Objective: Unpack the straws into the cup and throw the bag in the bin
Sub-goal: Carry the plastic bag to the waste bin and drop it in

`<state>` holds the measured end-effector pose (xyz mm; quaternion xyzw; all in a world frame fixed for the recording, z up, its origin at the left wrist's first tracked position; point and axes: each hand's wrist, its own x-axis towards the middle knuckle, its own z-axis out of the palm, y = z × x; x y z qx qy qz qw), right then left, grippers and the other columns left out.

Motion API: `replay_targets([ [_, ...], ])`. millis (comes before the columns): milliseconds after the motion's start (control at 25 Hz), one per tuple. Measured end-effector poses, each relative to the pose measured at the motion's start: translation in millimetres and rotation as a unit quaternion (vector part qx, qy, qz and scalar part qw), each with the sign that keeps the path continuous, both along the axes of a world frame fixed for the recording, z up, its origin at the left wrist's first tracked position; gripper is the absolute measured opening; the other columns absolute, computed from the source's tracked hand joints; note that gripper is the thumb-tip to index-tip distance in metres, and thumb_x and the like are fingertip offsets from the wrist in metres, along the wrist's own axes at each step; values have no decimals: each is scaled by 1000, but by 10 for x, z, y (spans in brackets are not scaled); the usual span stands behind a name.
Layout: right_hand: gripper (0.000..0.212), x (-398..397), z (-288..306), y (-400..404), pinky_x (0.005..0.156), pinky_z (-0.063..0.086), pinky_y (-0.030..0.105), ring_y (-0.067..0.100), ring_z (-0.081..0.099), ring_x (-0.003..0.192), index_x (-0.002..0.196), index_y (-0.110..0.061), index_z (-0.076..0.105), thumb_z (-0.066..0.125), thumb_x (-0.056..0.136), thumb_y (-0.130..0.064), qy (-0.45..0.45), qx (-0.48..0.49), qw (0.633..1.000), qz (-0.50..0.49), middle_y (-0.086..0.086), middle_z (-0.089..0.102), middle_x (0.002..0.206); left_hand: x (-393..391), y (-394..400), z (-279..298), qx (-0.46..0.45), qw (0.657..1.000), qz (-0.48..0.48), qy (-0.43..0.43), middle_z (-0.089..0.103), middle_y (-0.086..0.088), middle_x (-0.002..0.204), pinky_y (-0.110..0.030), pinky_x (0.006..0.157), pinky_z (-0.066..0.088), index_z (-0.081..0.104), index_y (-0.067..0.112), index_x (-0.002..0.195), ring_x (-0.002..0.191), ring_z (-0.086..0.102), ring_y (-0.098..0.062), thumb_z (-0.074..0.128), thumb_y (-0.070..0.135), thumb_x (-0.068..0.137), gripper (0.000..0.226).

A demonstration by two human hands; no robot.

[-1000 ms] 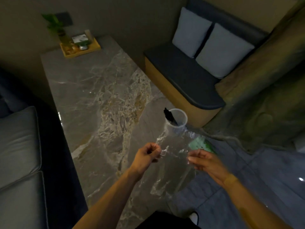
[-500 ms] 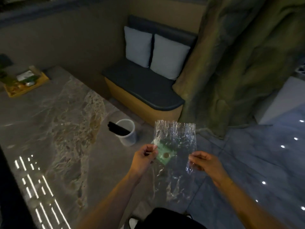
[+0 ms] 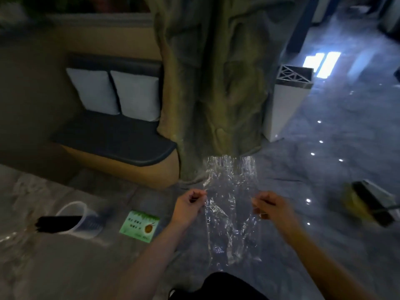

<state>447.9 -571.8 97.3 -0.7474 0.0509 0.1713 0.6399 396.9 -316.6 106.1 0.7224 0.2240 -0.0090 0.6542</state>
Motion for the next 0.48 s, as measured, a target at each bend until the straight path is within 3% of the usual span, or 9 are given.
replay_targets([
  [160, 4, 2, -23, -406, 65, 56, 31, 21, 73, 72, 80, -15, 69, 70, 84, -15, 4, -5, 998, -65, 7, 75, 75, 373, -388, -18, 4, 999, -42, -6, 64, 3, 69, -19, 55, 50, 70, 19, 87, 53, 55, 3, 65, 6, 89, 14],
  [280, 5, 20, -53, -601, 62, 56, 27, 18, 73, 69, 78, -17, 69, 72, 82, -15, 20, 3, 994, -109, 2, 74, 72, 615, -599, -11, -9, 998, -70, -3, 63, 1, 71, -15, 52, 47, 68, 23, 84, 59, 55, -4, 66, 7, 88, 17],
  [480, 6, 204, -91, -800, 59, 54, 23, 17, 72, 71, 77, -19, 69, 70, 83, -18, 30, 4, 989, -144, 3, 73, 76, 1093, -806, -51, -18, 991, -129, 1, 66, 0, 79, -26, 65, 50, 68, 25, 87, 73, 58, -13, 65, 6, 88, 19],
])
